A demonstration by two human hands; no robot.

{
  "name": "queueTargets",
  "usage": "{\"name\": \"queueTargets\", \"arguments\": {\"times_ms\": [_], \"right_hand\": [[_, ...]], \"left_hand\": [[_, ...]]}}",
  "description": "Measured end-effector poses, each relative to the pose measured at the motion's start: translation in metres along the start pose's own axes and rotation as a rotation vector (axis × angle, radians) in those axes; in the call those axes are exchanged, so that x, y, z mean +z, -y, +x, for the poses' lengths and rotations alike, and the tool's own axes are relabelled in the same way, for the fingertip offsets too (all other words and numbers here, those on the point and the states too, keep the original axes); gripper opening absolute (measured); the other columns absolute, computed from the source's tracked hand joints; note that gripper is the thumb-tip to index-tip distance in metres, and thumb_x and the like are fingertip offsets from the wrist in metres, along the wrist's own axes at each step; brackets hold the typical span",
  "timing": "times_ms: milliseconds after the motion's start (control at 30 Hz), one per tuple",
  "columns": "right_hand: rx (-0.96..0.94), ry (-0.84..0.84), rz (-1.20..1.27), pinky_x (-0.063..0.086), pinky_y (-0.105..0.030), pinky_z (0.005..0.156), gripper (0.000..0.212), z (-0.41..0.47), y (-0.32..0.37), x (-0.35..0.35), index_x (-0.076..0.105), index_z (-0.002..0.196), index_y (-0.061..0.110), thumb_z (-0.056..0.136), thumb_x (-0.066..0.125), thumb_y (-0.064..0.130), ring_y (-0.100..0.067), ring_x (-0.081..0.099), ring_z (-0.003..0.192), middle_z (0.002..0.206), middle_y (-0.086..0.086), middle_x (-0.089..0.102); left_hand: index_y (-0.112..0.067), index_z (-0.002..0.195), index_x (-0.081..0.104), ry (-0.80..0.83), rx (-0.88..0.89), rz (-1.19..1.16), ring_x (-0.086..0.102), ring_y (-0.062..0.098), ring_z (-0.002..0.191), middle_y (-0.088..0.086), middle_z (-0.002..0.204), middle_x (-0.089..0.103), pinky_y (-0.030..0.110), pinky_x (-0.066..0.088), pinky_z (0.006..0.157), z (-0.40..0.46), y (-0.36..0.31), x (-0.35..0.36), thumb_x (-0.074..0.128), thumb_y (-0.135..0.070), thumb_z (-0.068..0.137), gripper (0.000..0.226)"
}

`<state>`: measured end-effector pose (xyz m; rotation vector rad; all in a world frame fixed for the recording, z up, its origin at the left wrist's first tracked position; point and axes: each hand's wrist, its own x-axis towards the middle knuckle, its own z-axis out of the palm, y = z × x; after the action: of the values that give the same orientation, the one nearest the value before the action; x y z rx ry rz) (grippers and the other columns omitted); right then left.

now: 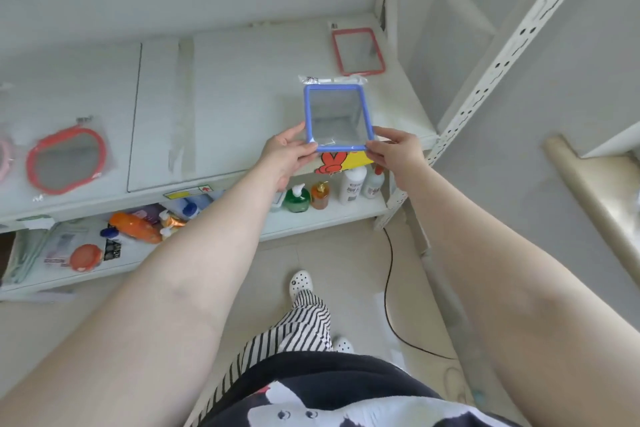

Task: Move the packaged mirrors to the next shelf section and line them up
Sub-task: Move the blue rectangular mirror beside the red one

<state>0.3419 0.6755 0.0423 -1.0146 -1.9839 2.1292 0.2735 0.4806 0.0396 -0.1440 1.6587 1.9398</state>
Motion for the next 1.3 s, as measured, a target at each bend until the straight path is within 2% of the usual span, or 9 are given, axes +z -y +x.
{"name": "queueTargets", "arguments": {"times_ms": [67,333,500,633,733,967,1067,1200,1300], "right_hand": [[0.005,0.008,-0.007,0.056,-0.014,0.057,0.043,0.019,0.008,0.008,0.061,0.124,0.003,0.082,0.068,-0.004,-0.006,0.067,0.049,0.09,-0.016,0.066],[0.016,0.042,-0.05,0.057,-0.013,0.066,0.042,0.099,0.04,0.04,0.059,0.124,-0.001,0.083,0.067,-0.006,-0.011,0.065,0.057,0.078,-0.011,0.062],[0.043,0.054,-0.099,0.054,-0.031,0.092,0.044,0.142,0.051,0.065,0.059,0.126,0.001,0.083,0.067,-0.004,-0.018,0.065,0.066,0.076,-0.008,0.061],[0.043,0.063,-0.138,0.053,-0.039,0.096,0.045,0.169,0.059,0.079,0.059,0.126,0.002,0.082,0.068,-0.004,-0.02,0.063,0.067,0.078,-0.008,0.062],[0.017,0.072,-0.211,0.054,-0.042,0.095,0.044,0.192,0.068,0.083,0.059,0.126,0.003,0.083,0.068,0.0,-0.02,0.06,0.066,0.083,-0.01,0.06],[0.005,0.114,-0.256,0.054,-0.031,0.087,0.043,0.246,0.077,0.091,0.058,0.127,0.001,0.085,0.065,0.0,-0.016,0.056,0.064,0.101,-0.014,0.059],[-0.029,0.16,-0.268,0.053,-0.04,0.094,0.043,0.263,0.081,0.098,0.055,0.128,-0.004,0.086,0.064,-0.004,-0.024,0.057,0.075,0.084,-0.007,0.057],[-0.059,0.189,-0.391,0.052,-0.044,0.096,0.044,0.282,0.077,0.103,0.055,0.128,-0.003,0.085,0.063,-0.005,-0.028,0.058,0.088,0.075,0.004,0.05],[-0.098,0.197,-0.51,0.053,-0.047,0.094,0.047,0.295,0.072,0.102,0.057,0.128,0.0,0.082,0.065,-0.005,-0.03,0.063,0.088,0.082,-0.001,0.058]], "left_hand": [[-0.01,0.143,0.041,-0.016,-0.002,0.007,0.066,0.014,0.086,0.007,0.098,0.066,0.026,0.052,0.093,0.016,-0.008,-0.003,0.059,0.011,0.086,0.064],[-0.007,0.142,0.041,-0.043,-0.036,0.032,0.065,0.014,0.084,0.008,0.094,0.063,0.026,0.049,0.094,0.094,-0.034,-0.02,0.061,0.011,0.084,0.063],[-0.006,0.141,0.044,-0.105,-0.04,0.104,0.064,0.017,0.087,0.011,0.1,0.062,0.028,0.047,0.095,0.135,-0.052,-0.032,0.062,0.012,0.083,0.063],[-0.005,0.141,0.044,-0.159,-0.041,0.134,0.059,0.025,0.097,0.013,0.101,0.06,0.03,0.046,0.096,0.157,-0.062,-0.033,0.06,0.014,0.083,0.063],[-0.002,0.14,0.042,-0.188,-0.028,0.117,0.056,0.026,0.094,0.007,0.085,0.056,0.031,0.045,0.096,0.174,-0.067,-0.029,0.06,0.015,0.083,0.062],[-0.001,0.138,0.045,-0.298,0.012,0.164,0.056,0.022,0.082,0.002,0.078,0.053,0.03,0.046,0.096,0.215,-0.075,-0.02,0.061,0.014,0.083,0.059],[0.0,0.135,0.049,-0.355,0.025,0.188,0.054,0.015,0.072,0.001,0.077,0.052,0.031,0.047,0.097,0.235,-0.073,-0.026,0.063,0.011,0.082,0.056],[-0.002,0.134,0.051,-0.413,0.03,0.217,0.054,0.023,0.09,0.001,0.08,0.055,0.028,0.047,0.089,0.256,-0.07,-0.028,0.063,0.009,0.083,0.054],[-0.007,0.133,0.054,-0.438,0.026,0.272,0.054,0.023,0.089,0.006,0.091,0.057,0.018,0.043,0.067,0.266,-0.068,-0.024,0.062,0.004,0.085,0.05]]}}
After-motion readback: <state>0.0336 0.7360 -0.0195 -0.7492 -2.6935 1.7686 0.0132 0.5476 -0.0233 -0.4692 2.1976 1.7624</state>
